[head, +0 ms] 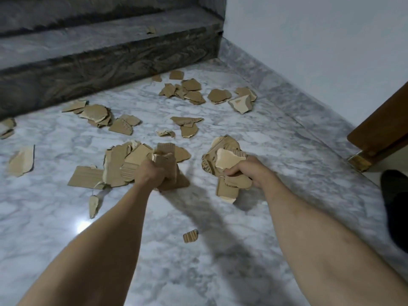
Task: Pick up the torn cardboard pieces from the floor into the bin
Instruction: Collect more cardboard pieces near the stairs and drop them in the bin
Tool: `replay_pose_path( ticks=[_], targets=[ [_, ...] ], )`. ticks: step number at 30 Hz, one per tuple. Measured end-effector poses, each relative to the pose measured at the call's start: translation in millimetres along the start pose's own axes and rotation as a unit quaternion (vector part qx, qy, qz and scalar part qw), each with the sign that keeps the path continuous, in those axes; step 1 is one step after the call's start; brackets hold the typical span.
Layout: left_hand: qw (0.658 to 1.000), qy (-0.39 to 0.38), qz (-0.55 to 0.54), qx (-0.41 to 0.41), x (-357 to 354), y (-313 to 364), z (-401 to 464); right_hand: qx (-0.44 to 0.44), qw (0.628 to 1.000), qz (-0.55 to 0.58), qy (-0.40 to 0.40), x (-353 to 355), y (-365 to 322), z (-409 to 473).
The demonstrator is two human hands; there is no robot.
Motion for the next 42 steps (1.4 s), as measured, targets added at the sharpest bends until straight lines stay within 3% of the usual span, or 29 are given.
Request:
replay_pose_path(
  ticks=[4,9,14,17,21,24,27,29,33,37,42],
  targets=[
    [0.999,0.030,0.026,0.026,32,-7,14,-0.020,0.997,-0.045,-0.064,-59,-6,9],
    [0.990,0.054,0.099,0.086,47,-40,49,-0.007,0.985,-0.148,-0.084,-145,-25,16],
    [0.994,-0.014,0.088,0.064,47,-57,74,0.009,0.962,-0.272,0.012,-202,-32,18],
    [0.994,-0.056,0.074,0.065,35,-75,82,-0.006,0.950,-0.297,0.093,-203,-30,14],
    [0.997,-0.046,-0.045,0.041,47,-65,73,-0.017,0.957,-0.280,0.072,-198,-39,3],
    [0.983,-0.016,-0.181,0.026,52,-69,82,-0.060,0.976,-0.207,0.037,-173,-43,-4],
    [0.972,0.019,-0.235,0.012,64,-73,92,-0.047,0.994,-0.091,0.048,-141,-61,1],
    [0.969,0.002,-0.246,0.004,64,-75,101,-0.027,0.997,-0.047,0.048,-131,-74,15],
    [0.970,-0.059,-0.230,0.057,66,-85,94,-0.008,0.988,-0.154,0.003,-153,-98,33],
    [0.974,-0.070,-0.195,0.096,61,-99,78,-0.035,0.941,-0.335,-0.010,-174,-91,42],
    [0.980,-0.061,-0.154,0.109,48,-118,75,-0.006,0.932,-0.360,0.030,-179,-88,53]
  ],
)
Point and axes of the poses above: each hand's wrist, its own z-axis towards the middle knuckle, its own x-axis out of the back of the hand, y = z × x, the point moved 7 cm from there along z, towards the middle knuckle, and after that the axes turned 14 degrees about -x, right-handed, at the moved point
